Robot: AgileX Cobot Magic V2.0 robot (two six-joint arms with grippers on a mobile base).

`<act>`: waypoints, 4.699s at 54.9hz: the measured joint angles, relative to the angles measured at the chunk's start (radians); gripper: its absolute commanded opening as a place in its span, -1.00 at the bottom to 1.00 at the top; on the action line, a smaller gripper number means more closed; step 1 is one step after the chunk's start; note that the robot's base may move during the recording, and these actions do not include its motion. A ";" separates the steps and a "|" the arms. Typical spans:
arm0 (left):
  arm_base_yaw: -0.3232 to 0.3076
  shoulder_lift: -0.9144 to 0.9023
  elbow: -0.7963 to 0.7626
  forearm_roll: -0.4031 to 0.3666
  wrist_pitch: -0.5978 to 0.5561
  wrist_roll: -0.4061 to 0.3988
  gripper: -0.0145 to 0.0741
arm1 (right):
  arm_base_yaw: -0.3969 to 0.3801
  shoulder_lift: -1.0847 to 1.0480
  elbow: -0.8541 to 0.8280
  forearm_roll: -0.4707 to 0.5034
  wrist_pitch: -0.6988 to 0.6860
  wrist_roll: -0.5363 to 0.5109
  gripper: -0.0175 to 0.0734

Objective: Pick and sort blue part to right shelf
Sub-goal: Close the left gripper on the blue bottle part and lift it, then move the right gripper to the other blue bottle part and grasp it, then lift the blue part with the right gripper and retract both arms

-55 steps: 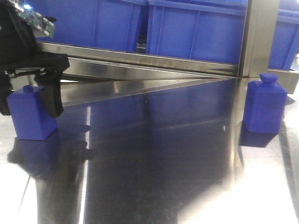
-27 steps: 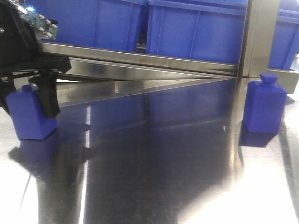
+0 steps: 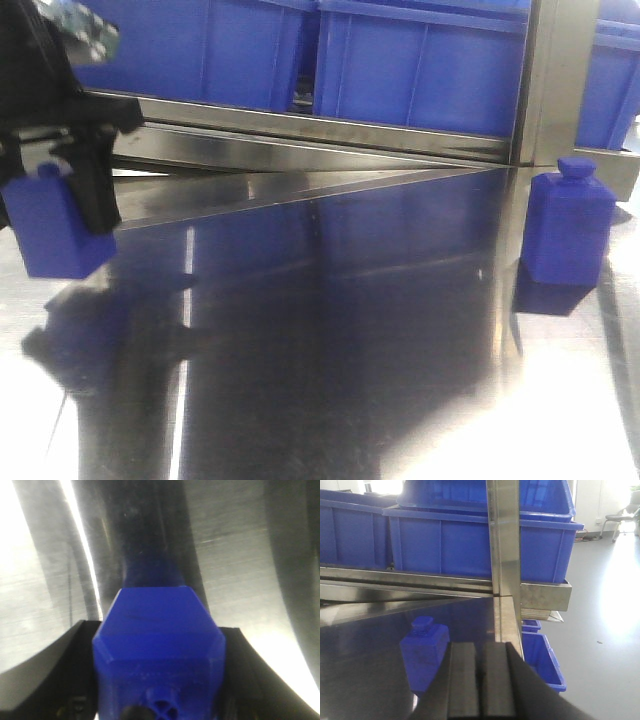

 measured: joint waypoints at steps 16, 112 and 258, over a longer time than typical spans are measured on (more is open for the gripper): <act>-0.010 -0.346 0.122 0.079 -0.087 0.010 -0.01 | 0.000 0.014 -0.169 0.004 0.114 0.000 -0.47; -0.010 -0.944 0.515 0.092 -0.217 0.014 0.09 | 0.226 1.669 -1.366 -0.124 1.032 0.262 0.75; 0.128 -1.703 0.933 0.213 -0.501 0.014 0.08 | 0.234 0.007 -0.465 -0.180 0.598 0.115 0.05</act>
